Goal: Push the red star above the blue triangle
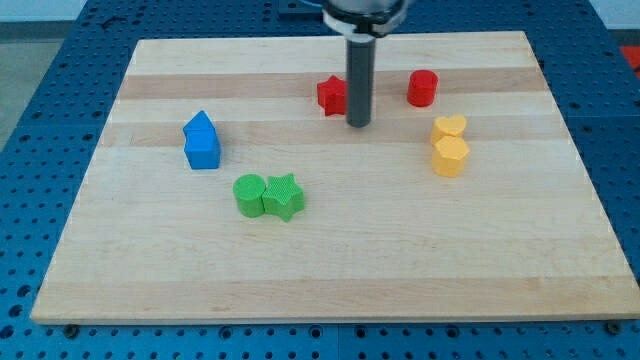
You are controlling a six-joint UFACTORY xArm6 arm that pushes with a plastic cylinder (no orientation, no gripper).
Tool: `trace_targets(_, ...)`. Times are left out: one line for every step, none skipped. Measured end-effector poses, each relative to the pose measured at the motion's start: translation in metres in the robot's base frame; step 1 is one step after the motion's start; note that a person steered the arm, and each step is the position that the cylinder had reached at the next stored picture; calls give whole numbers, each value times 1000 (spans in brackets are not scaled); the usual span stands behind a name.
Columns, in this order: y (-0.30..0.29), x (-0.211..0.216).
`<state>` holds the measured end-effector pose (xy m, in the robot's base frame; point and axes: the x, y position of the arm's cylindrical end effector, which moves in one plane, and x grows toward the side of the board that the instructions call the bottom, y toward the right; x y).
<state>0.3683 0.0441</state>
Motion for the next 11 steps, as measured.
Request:
trace_targets(21, -16)
trace_targets(11, -37)
trace_targets(-23, -45)
trace_targets(-73, -45)
trace_targets(-123, -45)
trace_targets(-148, -45)
trace_targets(-162, -45)
trace_targets(-178, -43)
trace_targets(-191, -37)
trace_targets(-188, -36)
trace_targets(-170, -44)
